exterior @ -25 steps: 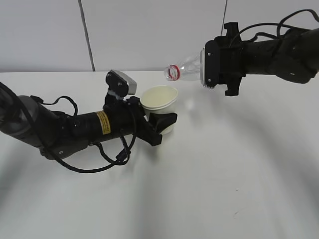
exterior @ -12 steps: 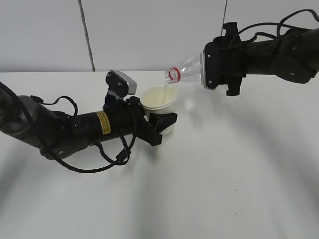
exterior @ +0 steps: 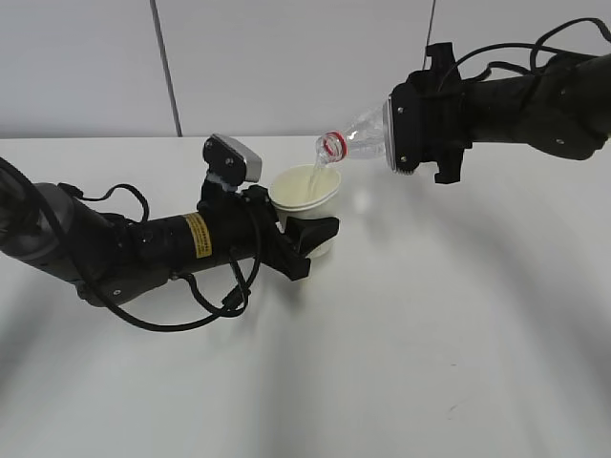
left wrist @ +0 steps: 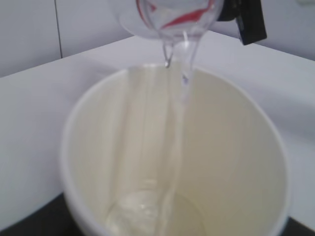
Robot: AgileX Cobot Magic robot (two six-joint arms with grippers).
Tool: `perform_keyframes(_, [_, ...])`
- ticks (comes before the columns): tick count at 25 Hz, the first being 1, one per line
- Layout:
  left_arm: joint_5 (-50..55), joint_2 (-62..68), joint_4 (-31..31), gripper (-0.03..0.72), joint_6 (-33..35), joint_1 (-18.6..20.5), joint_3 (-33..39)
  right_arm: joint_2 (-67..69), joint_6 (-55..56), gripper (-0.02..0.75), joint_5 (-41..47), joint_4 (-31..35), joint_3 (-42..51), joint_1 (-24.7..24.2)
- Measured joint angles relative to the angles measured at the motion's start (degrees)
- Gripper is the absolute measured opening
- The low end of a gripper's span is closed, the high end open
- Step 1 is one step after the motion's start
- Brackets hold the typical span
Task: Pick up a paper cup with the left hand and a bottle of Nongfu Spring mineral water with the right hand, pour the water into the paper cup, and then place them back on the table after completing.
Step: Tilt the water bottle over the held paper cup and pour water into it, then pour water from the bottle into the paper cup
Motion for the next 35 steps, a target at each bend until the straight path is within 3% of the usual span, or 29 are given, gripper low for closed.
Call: perform_keyframes(35, [0.2,0.0,0.1,0.403,0.0,0.0,0.0,0.0,-1.9,0.446,0.0,0.0,-1.1,0.0])
